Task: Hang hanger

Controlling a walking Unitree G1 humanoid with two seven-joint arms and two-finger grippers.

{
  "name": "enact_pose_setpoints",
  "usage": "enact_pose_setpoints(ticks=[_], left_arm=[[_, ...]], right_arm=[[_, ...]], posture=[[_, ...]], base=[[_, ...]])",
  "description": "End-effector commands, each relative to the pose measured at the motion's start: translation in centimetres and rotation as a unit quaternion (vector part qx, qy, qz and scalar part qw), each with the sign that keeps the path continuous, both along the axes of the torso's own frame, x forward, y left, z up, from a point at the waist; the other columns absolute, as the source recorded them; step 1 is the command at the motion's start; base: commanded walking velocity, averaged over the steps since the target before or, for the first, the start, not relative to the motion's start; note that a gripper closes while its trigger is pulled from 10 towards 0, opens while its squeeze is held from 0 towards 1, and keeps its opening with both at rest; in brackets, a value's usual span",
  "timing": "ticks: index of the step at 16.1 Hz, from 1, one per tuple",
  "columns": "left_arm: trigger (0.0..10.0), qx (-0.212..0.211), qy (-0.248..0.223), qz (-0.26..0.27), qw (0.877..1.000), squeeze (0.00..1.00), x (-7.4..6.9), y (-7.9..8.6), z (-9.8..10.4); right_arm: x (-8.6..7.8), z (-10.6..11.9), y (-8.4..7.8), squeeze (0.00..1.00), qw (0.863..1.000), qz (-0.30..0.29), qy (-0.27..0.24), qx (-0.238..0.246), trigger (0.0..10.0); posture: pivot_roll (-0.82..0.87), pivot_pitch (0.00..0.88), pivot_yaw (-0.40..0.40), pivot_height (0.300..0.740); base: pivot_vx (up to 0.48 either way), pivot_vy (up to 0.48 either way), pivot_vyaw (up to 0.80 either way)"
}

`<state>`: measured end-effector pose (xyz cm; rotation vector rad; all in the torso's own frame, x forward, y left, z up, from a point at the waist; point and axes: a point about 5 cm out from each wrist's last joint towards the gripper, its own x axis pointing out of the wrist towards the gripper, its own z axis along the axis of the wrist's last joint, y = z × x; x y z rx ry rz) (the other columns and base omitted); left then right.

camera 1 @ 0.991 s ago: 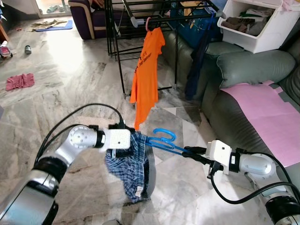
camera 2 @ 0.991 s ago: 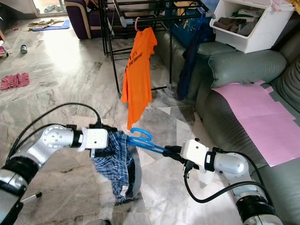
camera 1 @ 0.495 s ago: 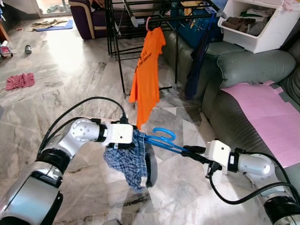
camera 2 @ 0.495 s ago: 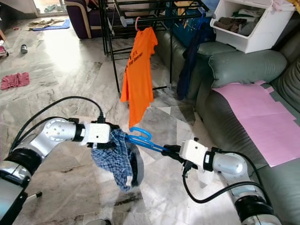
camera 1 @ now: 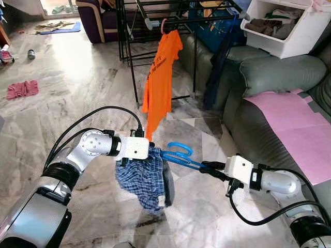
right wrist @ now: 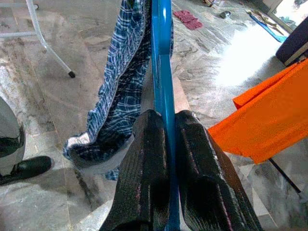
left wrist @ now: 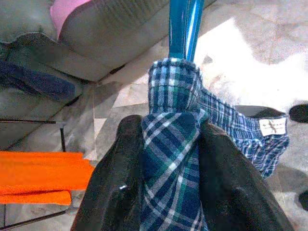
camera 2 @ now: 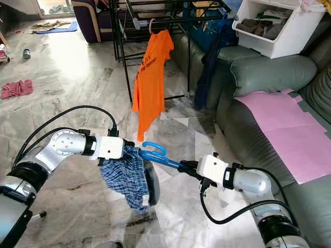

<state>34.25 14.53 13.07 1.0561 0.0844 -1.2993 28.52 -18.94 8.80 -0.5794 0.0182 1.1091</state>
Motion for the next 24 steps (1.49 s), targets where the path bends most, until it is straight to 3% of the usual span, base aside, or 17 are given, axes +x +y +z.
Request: enact_pose_setpoints(ticks=[1, 4, 10, 12, 13, 14, 16, 17, 19, 21, 22, 24], left_arm=[[0.0, 0.022, -0.004, -0.003, 1.000, 0.00, 0.1, 0.5, 0.2], [0.0, 0.030, -0.002, -0.003, 1.000, 0.00, 0.0, 0.7, -0.2], [0.0, -0.007, -0.001, -0.026, 1.000, 0.00, -0.2, -1.1, 0.1], [0.0, -0.017, 0.013, -0.027, 0.999, 0.00, -0.4, -1.3, -0.2], [0.0, -0.014, 0.018, -0.021, 1.000, 0.00, -0.5, -0.9, -0.4], [0.0, -0.013, 0.028, -0.010, 0.999, 0.00, -0.5, -0.3, -0.7], [0.0, -0.024, 0.040, 0.013, 0.999, 0.00, -0.5, 0.5, -0.9], [0.0, -0.047, 0.058, 0.055, 0.996, 0.00, -0.3, 1.4, -1.0], [0.0, -0.022, 0.051, 0.123, 0.991, 0.00, 0.0, 3.5, -1.8], [0.0, -0.034, 0.045, 0.169, 0.984, 0.00, 0.1, 4.5, -2.0], [0.0, -0.041, 0.049, 0.179, 0.982, 0.00, 0.2, 4.6, -2.1], [0.0, -0.050, 0.047, 0.203, 0.977, 0.00, 0.1, 5.1, -2.3]], right_arm=[[0.3, 0.6, 0.2, 0.00, 1.000, 0.001, -0.018, 0.005, 10.0], [0.4, 0.9, 0.7, 0.00, 1.000, 0.011, -0.029, 0.001, 10.0], [1.0, 1.2, 1.6, 0.00, 0.999, 0.015, -0.034, 0.006, 10.0], [1.7, 1.3, 2.1, 0.00, 0.999, -0.008, -0.053, -0.005, 10.0], [1.9, 1.1, 2.0, 0.00, 0.999, -0.022, -0.038, -0.011, 10.0], [2.3, 1.4, 1.6, 1.00, 0.998, -0.042, -0.036, 0.005, 10.0], [2.2, 1.4, 0.8, 1.00, 0.998, -0.041, -0.023, -0.031, 10.0], [2.3, 1.7, -0.1, 1.00, 0.997, -0.057, -0.017, -0.055, 10.0], [3.1, 3.7, -1.8, 1.00, 0.992, -0.092, -0.049, -0.073, 10.0], [4.5, 5.4, -3.7, 1.00, 0.977, -0.175, -0.085, -0.084, 10.0], [4.7, 5.8, -4.0, 1.00, 0.974, -0.188, -0.096, -0.080, 10.0], [5.5, 7.2, -5.1, 1.00, 0.944, -0.284, -0.161, -0.050, 10.0]], posture=[[0.06, 0.089, -0.061, 0.740], [0.05, 0.092, -0.064, 0.740], [0.06, 0.095, -0.068, 0.740], [0.06, 0.096, -0.070, 0.740], [0.06, 0.097, -0.070, 0.740], [0.06, 0.097, -0.070, 0.740], [0.06, 0.095, -0.071, 0.740], [0.06, 0.092, -0.071, 0.740], [0.05, 0.092, -0.068, 0.740], [0.04, 0.091, -0.065, 0.740], [0.04, 0.091, -0.065, 0.740], [0.03, 0.094, -0.058, 0.740]], base=[[0.000, 0.000, 0.00], [0.000, 0.000, 0.00], [0.000, 0.000, 0.00], [0.000, 0.000, 0.00], [0.000, 0.000, 0.00], [0.000, 0.000, 0.00], [0.000, 0.000, 0.00], [0.000, 0.000, 0.00], [0.000, 0.000, 0.00], [0.000, 0.000, 0.00], [0.000, 0.000, 0.00], [0.000, 0.000, 0.00]])
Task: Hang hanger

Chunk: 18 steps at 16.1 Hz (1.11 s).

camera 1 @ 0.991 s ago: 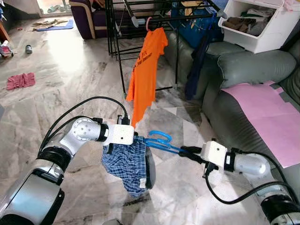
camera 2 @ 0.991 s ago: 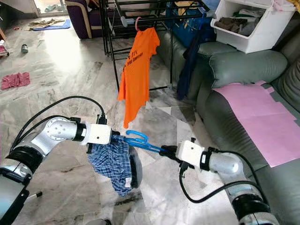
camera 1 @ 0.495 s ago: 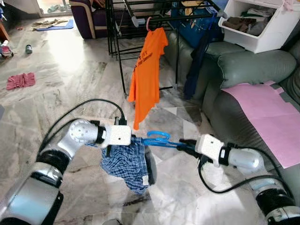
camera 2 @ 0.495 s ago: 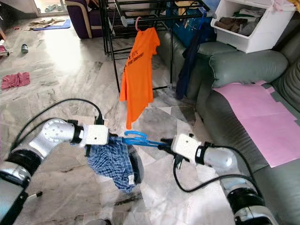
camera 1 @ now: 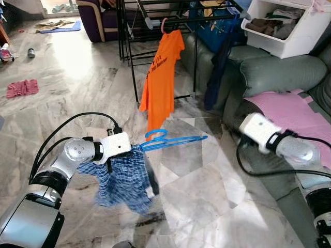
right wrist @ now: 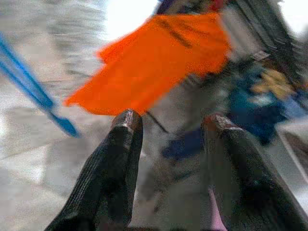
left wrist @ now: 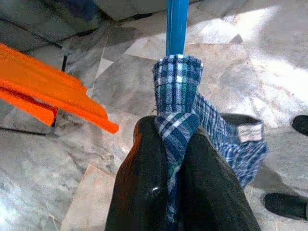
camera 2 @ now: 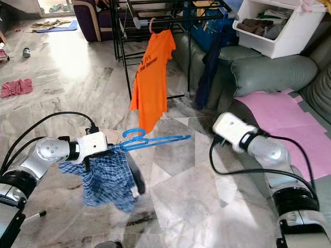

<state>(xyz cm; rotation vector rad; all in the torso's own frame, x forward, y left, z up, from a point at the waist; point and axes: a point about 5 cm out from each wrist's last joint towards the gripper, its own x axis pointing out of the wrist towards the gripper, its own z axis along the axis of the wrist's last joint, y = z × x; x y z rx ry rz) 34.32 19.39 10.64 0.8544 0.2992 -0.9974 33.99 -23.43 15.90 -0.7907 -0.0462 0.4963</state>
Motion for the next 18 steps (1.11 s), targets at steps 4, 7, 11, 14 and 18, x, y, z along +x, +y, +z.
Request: enact_pose_setpoints(ticks=[4, 7, 11, 14, 18], left_arm=[[0.0, -0.166, -0.027, 0.165, 0.972, 0.00, 1.2, 0.6, 0.7], [0.0, -0.287, -0.006, 0.266, 0.920, 0.00, 0.8, 0.2, -0.6], [0.0, -0.377, 0.017, 0.095, 0.921, 0.00, -1.7, -3.8, 2.0], [0.0, -0.331, -0.041, -0.018, 0.943, 0.00, -2.9, -5.2, 4.6], [0.0, -0.248, -0.043, -0.127, 0.959, 0.00, -4.9, -5.7, 4.4]], right_arm=[[-0.1, -1.6, 0.7, 1.00, 0.983, -0.102, -0.007, 0.152, 10.0], [-0.8, -3.5, 3.2, 1.00, 0.972, -0.101, 0.012, 0.213, 10.0], [-0.9, -5.9, 6.2, 1.00, 0.957, -0.074, 0.109, 0.258, 10.0], [-0.3, -6.2, 7.8, 1.00, 0.959, -0.049, 0.144, 0.239, 10.0], [-0.5, -6.3, 8.9, 1.00, 0.961, -0.014, 0.158, 0.225, 10.0]], posture=[[0.05, 0.101, -0.049, 0.740], [0.06, 0.110, -0.051, 0.740], [0.07, 0.119, -0.065, 0.740], [0.08, 0.118, -0.074, 0.740], [0.08, 0.116, -0.078, 0.740]], base=[[0.000, 0.000, 0.00], [0.000, 0.000, 0.00], [0.000, 0.000, 0.00], [0.000, 0.000, 0.00], [0.000, 0.000, 0.00]])
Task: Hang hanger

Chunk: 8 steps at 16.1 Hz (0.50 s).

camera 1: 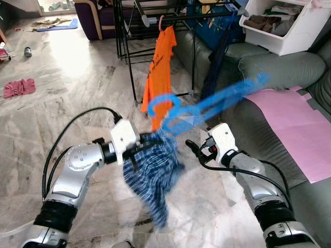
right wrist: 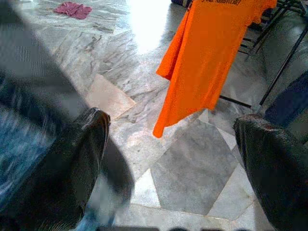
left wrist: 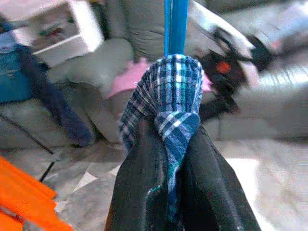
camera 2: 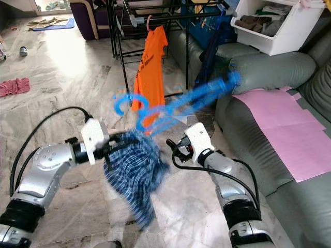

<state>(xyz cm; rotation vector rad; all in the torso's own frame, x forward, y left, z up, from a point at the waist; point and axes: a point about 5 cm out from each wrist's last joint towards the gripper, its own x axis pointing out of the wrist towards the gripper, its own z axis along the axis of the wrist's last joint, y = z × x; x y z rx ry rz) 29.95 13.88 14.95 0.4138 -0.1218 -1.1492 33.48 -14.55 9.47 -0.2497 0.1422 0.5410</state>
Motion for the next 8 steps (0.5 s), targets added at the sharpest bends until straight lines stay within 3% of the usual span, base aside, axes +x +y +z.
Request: enact_pose_setpoints(ticks=[1, 3, 4, 5, 6, 8], left_arm=[[0.0, 0.037, -0.025, -0.038, 0.998, 0.00, -0.6, -0.2, 0.1], [0.0, 0.045, -0.042, -0.051, 0.997, 0.00, -0.4, -0.5, 0.7], [0.0, 0.052, -0.060, -0.060, 0.995, 0.00, -0.1, -0.8, 1.3], [0.0, 0.053, -0.073, -0.062, 0.994, 0.00, 0.2, -1.1, 1.7], [0.0, 0.051, -0.086, -0.064, 0.993, 0.00, 0.6, -1.4, 2.1], [0.0, 0.049, -0.109, -0.072, 0.990, 0.00, 1.0, -2.0, 2.9]], right_arm=[[0.0, 0.1, 0.0, 1.00, 1.000, 0.010, 0.002, -0.005, 10.0], [-0.1, 0.0, 0.3, 1.00, 1.000, 0.026, 0.012, 0.002, 10.0], [-0.4, -0.1, 0.7, 0.53, 0.998, 0.051, 0.027, 0.015, 10.0], [-0.7, -0.3, 1.0, 0.22, 0.996, 0.071, 0.039, 0.022, 10.0], [-1.1, -0.5, 1.3, 0.00, 0.993, 0.098, 0.053, 0.027, 10.0], [-1.9, -1.0, 1.5, 0.00, 0.987, 0.137, 0.076, 0.024, 10.0]], posture=[[0.08, 0.114, -0.079, 0.740], [0.08, 0.111, -0.077, 0.740], [0.08, 0.108, -0.076, 0.740], [0.08, 0.106, -0.077, 0.740], [0.07, 0.105, -0.076, 0.740], [0.07, 0.101, -0.076, 0.740]], base=[[0.000, 0.000, 0.00], [0.000, 0.000, 0.00], [0.000, 0.000, 0.00], [0.000, 0.000, 0.00], [0.000, 0.000, 0.00], [0.000, 0.000, 0.00]])
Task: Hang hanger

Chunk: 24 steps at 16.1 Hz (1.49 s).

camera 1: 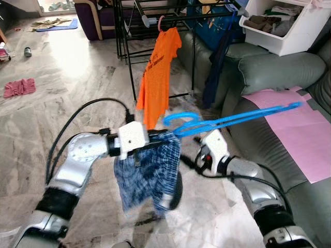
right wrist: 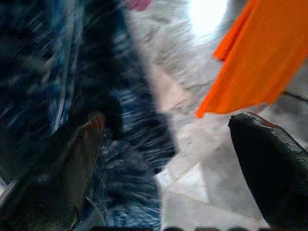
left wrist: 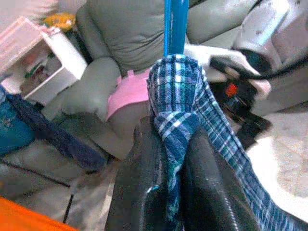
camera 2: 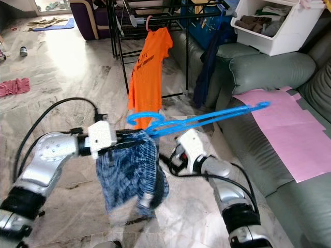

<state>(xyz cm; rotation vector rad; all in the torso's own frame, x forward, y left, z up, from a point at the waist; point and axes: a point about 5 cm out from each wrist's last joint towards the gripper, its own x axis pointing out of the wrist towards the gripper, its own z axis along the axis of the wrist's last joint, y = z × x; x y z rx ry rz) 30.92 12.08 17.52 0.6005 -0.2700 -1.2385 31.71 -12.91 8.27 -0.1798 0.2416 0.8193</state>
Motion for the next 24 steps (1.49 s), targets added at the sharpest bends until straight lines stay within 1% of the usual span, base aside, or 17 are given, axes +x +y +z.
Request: enact_pose_setpoints(ticks=[1, 2, 3, 5, 7, 8, 11, 13, 14, 16, 18, 19, 20, 22, 24], left_arm=[[0.0, -0.002, -0.015, -0.013, 1.000, 0.00, 0.1, -0.5, 0.8], [0.0, -0.031, -0.010, -0.014, 0.999, 0.00, 0.2, -1.0, 1.6], [0.0, -0.047, -0.007, -0.013, 0.999, 0.00, 0.3, -1.2, 2.0], [0.0, -0.034, -0.021, -0.013, 0.999, 0.00, 0.5, -1.2, 2.1], [0.0, -0.013, -0.025, -0.005, 1.000, 0.00, 0.7, -0.6, 1.6], [0.0, -0.010, -0.022, 0.002, 1.000, 0.00, 0.9, -0.3, 1.4], [0.0, -0.008, -0.006, 0.029, 1.000, 0.00, 1.3, 0.7, 0.3], [0.0, -0.004, 0.010, 0.063, 0.998, 0.00, 1.7, 2.0, -1.1], [0.0, 0.002, 0.011, 0.071, 0.997, 0.00, 1.9, 2.3, -1.3], [0.0, 0.000, 0.003, 0.074, 0.997, 0.00, 2.3, 2.4, -0.6], [0.0, -0.004, -0.009, 0.067, 0.998, 0.00, 2.4, 2.3, 0.2], [0.0, -0.012, -0.014, 0.051, 0.999, 0.00, 2.2, 1.9, 1.0], [0.0, -0.013, -0.017, 0.039, 0.999, 0.00, 2.0, 1.8, 1.3], [0.0, -0.007, -0.024, 0.026, 0.999, 0.00, 1.7, 1.7, 1.4], [0.0, 0.011, -0.028, 0.028, 0.999, 0.00, 1.6, 2.2, 1.1]], right_arm=[[0.0, 0.0, -0.3, 0.00, 1.000, 0.003, 0.002, -0.006, 10.0], [0.1, -0.2, -0.3, 0.00, 1.000, -0.004, 0.006, -0.006, 10.0], [0.2, -0.2, -0.2, 0.00, 1.000, -0.006, 0.007, -0.004, 10.0], [0.4, 0.3, 0.4, 0.00, 1.000, 0.000, -0.002, 0.006, 10.0], [0.5, 1.1, 0.6, 0.00, 1.000, 0.007, -0.019, 0.021, 10.0], [0.5, 1.4, 0.5, 0.00, 0.999, 0.011, -0.023, 0.030, 10.0], [0.1, 1.8, -0.2, 0.00, 0.999, 0.030, -0.022, 0.028, 10.0], [-0.6, 1.6, -1.1, 0.00, 0.999, 0.046, -0.010, 0.020, 10.0], [-0.8, 1.5, -1.3, 0.00, 0.998, 0.052, -0.001, 0.020, 10.0], [-1.3, 1.3, -1.4, 0.00, 0.998, 0.068, 0.009, 0.016, 10.0], [-1.1, 1.2, -1.5, 0.00, 0.998, 0.057, 0.006, 0.014, 10.0], [-0.7, 1.2, -1.6, 0.00, 0.999, 0.041, -0.007, 0.008, 10.0], [-0.3, 1.4, -1.7, 0.00, 0.999, 0.027, -0.020, 0.002, 10.0], [0.2, 2.0, -2.0, 0.00, 0.999, 0.008, -0.044, 0.001, 10.0], [0.9, 3.1, -2.6, 0.00, 0.997, -0.021, -0.073, 0.013, 10.0]], posture=[[0.07, 0.098, -0.075, 0.740], [0.07, 0.098, -0.072, 0.740], [0.08, 0.098, -0.074, 0.740], [0.08, 0.096, -0.076, 0.740], [0.08, 0.096, -0.076, 0.740], [0.08, 0.095, -0.075, 0.740], [0.07, 0.094, -0.074, 0.740], [0.07, 0.096, -0.071, 0.740], [0.06, 0.096, -0.070, 0.740], [0.06, 0.096, -0.069, 0.740], [0.07, 0.099, -0.067, 0.740], [0.07, 0.100, -0.067, 0.740], [0.07, 0.102, -0.069, 0.740], [0.08, 0.103, -0.070, 0.740], [0.08, 0.104, -0.071, 0.740]], base=[[0.000, 0.000, 0.00], [0.000, 0.000, 0.00], [0.000, 0.000, 0.00], [0.000, 0.000, 0.00], [0.000, 0.000, 0.00], [0.000, 0.000, 0.00], [0.000, 0.000, 0.00], [0.000, 0.000, 0.00], [0.000, 0.000, 0.00], [0.000, 0.000, 0.00], [0.000, 0.000, 0.00], [0.000, 0.000, 0.00], [0.000, 0.000, 0.00], [0.000, 0.000, 0.00], [0.000, 0.000, 0.00]])
